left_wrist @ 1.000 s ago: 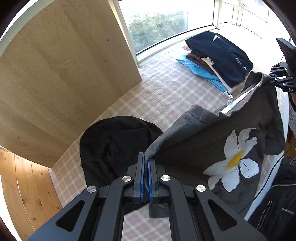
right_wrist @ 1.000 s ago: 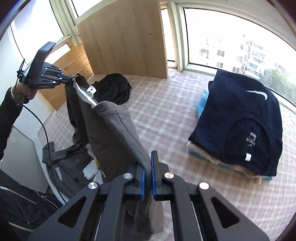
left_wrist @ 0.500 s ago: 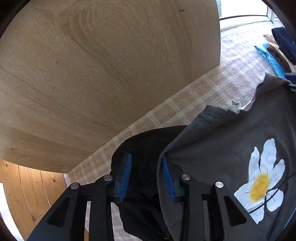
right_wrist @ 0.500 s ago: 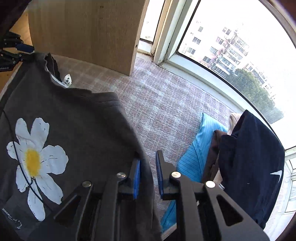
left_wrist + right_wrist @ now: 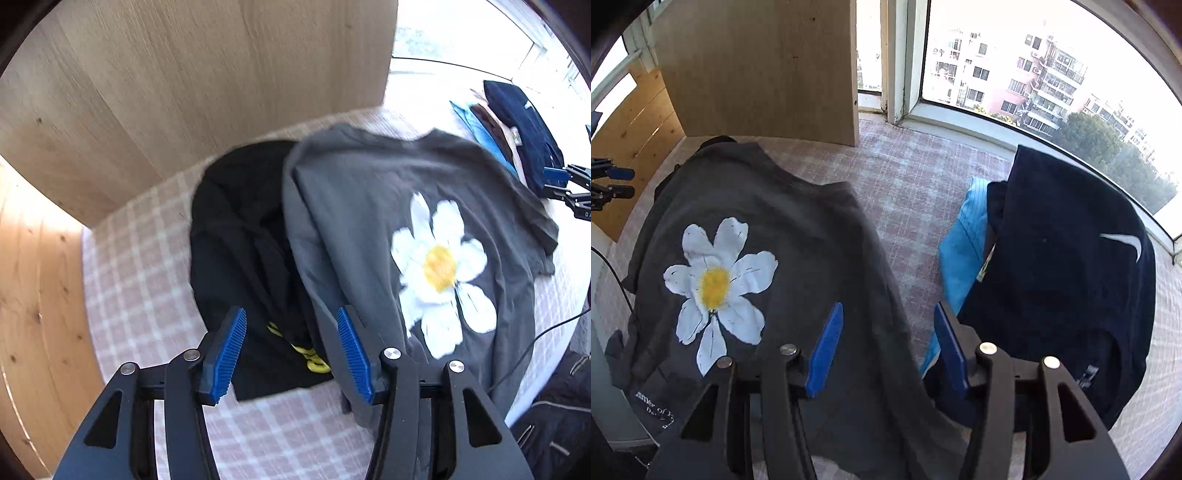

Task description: Fold clothes

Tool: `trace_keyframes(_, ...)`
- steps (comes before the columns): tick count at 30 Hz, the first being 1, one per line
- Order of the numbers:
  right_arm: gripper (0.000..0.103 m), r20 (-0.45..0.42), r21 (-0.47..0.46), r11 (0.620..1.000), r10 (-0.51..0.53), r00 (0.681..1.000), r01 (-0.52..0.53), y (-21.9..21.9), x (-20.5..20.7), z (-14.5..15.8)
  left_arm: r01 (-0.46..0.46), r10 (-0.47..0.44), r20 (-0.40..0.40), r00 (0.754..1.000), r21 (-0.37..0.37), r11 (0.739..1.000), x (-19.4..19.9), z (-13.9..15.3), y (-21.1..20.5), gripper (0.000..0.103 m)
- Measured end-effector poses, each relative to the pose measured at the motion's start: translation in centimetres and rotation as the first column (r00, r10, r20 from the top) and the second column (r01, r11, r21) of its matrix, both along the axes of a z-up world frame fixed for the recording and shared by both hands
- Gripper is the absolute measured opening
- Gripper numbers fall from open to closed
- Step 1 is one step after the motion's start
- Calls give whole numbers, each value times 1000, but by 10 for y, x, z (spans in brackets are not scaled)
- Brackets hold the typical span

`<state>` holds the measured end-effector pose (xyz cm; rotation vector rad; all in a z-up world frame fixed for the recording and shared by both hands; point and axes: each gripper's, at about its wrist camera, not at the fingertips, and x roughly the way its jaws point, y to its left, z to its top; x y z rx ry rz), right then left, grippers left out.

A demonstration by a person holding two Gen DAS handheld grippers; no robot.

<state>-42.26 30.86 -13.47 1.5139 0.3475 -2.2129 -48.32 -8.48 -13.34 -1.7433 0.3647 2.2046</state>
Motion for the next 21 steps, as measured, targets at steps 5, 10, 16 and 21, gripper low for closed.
trace_keyframes(5, 53, 143, -23, 998, 67, 987, -64, -4, 93, -40, -93, 92, 23, 996, 43, 995, 16, -25, -18, 50)
trace_keyframes(10, 53, 215, -41, 997, 72, 974, -65, -17, 150, -58, -225, 225, 4, 974, 48, 973, -14, -36, -50, 54)
trace_keyframes(16, 53, 181, -36, 999, -25, 983, 32, -23, 179, -44, -197, 190, 101, 977, 64, 978, -58, -80, -49, 69)
trace_keyframes(21, 53, 182, -37, 990, -129, 975, 137, -28, 192, -40, -106, 104, 78, 991, 17, 994, -64, -102, -31, 54)
